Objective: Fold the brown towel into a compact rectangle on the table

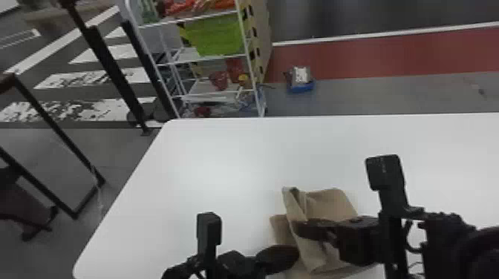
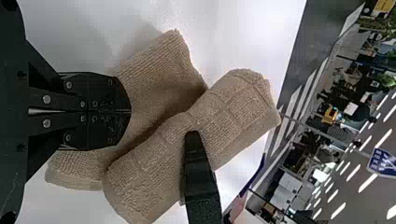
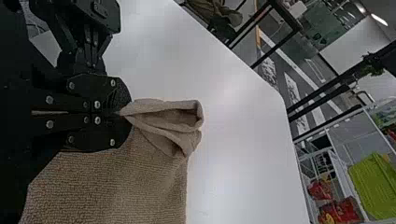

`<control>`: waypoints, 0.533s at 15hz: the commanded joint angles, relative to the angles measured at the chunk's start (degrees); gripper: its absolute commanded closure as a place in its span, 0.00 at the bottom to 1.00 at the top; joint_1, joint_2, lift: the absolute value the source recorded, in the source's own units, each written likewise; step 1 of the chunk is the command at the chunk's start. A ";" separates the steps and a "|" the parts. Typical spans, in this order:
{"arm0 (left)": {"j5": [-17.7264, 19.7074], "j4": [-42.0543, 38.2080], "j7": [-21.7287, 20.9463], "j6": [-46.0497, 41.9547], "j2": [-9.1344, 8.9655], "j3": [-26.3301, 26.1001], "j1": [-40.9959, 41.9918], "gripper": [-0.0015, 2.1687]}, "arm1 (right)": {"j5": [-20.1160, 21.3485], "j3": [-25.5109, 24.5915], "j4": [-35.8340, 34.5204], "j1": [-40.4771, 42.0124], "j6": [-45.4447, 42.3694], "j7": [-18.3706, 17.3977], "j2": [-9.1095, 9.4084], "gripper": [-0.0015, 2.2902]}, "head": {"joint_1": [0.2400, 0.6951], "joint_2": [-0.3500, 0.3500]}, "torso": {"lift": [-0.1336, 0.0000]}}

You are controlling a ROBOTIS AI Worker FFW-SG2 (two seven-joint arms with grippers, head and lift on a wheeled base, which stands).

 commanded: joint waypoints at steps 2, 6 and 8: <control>-0.01 0.08 0.00 0.00 -0.15 0.58 -0.60 0.87 | 2.13 -0.34 -2.73 0.12 3.22 -1.58 0.05 0.64 | 1.00 0.93 | 0.07; -0.19 1.14 0.08 0.00 -0.15 0.67 -1.48 0.87 | 2.04 -1.92 -2.11 -1.46 6.92 -0.18 0.05 0.00 | 1.00 0.90 | 0.07; -0.45 1.40 0.26 0.00 -0.15 0.41 -1.57 0.87 | -2.27 -5.53 -0.44 -1.38 4.98 4.30 0.05 0.02 | 1.00 0.89 | 0.07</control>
